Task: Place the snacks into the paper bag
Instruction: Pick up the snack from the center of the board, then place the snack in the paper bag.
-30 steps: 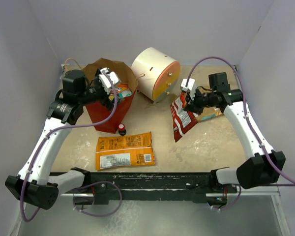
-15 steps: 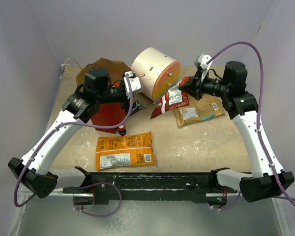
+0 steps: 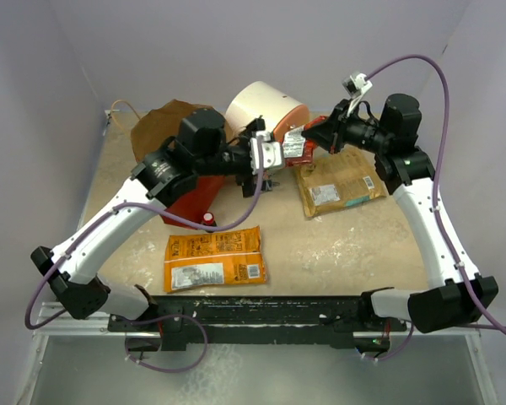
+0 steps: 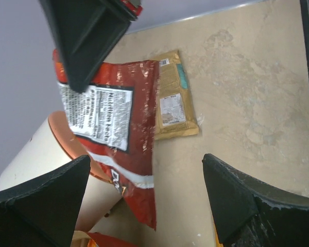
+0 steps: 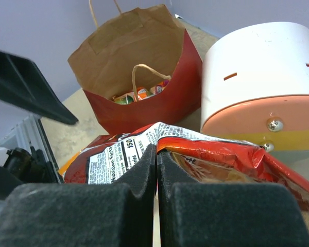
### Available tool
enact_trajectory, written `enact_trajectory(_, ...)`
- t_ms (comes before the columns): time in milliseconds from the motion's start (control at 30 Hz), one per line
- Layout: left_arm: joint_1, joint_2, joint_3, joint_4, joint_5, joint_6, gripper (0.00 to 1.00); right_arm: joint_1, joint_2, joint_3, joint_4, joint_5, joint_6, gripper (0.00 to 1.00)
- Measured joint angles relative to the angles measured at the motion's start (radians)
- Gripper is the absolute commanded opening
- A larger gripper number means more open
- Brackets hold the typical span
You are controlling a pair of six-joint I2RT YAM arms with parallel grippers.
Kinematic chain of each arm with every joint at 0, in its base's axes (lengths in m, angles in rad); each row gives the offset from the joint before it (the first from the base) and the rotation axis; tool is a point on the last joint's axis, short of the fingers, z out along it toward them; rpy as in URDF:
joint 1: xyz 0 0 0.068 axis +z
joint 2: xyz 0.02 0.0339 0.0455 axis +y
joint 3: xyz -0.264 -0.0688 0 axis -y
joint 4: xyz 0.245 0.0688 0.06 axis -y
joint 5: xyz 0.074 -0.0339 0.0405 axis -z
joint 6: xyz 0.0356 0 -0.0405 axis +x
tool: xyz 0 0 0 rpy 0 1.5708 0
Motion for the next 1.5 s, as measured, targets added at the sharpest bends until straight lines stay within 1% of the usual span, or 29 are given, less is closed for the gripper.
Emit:
enact_trajectory(100, -0.045, 0.023, -0.005, -0.004, -0.073, 0.042, 0.88, 0.000, 0.000, 0.000, 0.017, -0.002, 0.025, 0.00)
enact_trajectory(267, -0.064, 0.043, -0.057, 0.045, -0.212, 0.084, 0.81, 0.000, -0.002, -0.004, 0.040, -0.010, 0.056, 0.00)
enact_trajectory(400, -0.064, 0.058, -0.090, 0.096, -0.316, 0.114, 0.72, 0.000, -0.013, -0.026, 0.058, -0.014, 0.068, 0.00)
enact_trajectory(500, -0.065, 0.064, -0.102, 0.117, -0.353, 0.132, 0.63, 0.000, -0.018, -0.039, 0.064, -0.018, 0.072, 0.00)
enact_trajectory(567, -0.065, 0.065, -0.107, 0.128, -0.363, 0.137, 0.54, 0.000, -0.020, -0.047, 0.070, -0.019, 0.074, 0.00)
enact_trajectory(700, -0.065, 0.065, -0.110, 0.129, -0.366, 0.136, 0.30, 0.000, -0.022, -0.066, 0.077, -0.017, 0.071, 0.00)
enact_trajectory(833, -0.066, 0.064, -0.117, 0.130, -0.366, 0.136, 0.12, 0.000, -0.031, -0.086, 0.076, -0.008, 0.058, 0.00)
enact_trajectory(900, -0.066, 0.059, -0.126, 0.133, -0.367, 0.137, 0.02, 0.000, -0.040, -0.095, 0.077, -0.008, 0.043, 0.05)
enact_trajectory(933, -0.066, 0.055, -0.130, 0.133, -0.367, 0.137, 0.00, 0.000, -0.048, -0.102, 0.076, -0.008, 0.034, 0.10)
enact_trajectory(1100, -0.062, 0.017, -0.143, 0.124, -0.370, 0.134, 0.00, 0.000, -0.106, -0.144, 0.070, -0.016, -0.032, 0.36)
enact_trajectory(1200, -0.036, -0.016, -0.143, 0.112, -0.363, 0.113, 0.00, -0.002, -0.140, -0.150, 0.058, -0.041, -0.074, 0.46)
enact_trajectory(1300, 0.020, -0.046, -0.132, 0.080, -0.327, 0.070, 0.00, -0.023, -0.179, -0.166, 0.075, -0.100, -0.091, 0.51)
enact_trajectory(1433, 0.116, -0.081, -0.082, 0.025, -0.262, -0.009, 0.00, -0.082, -0.222, -0.195, 0.124, -0.205, -0.071, 0.52)
enact_trajectory(1500, 0.167, -0.109, -0.048, 0.004, -0.233, -0.051, 0.00, -0.095, -0.230, -0.196, 0.130, -0.232, -0.066, 0.52)
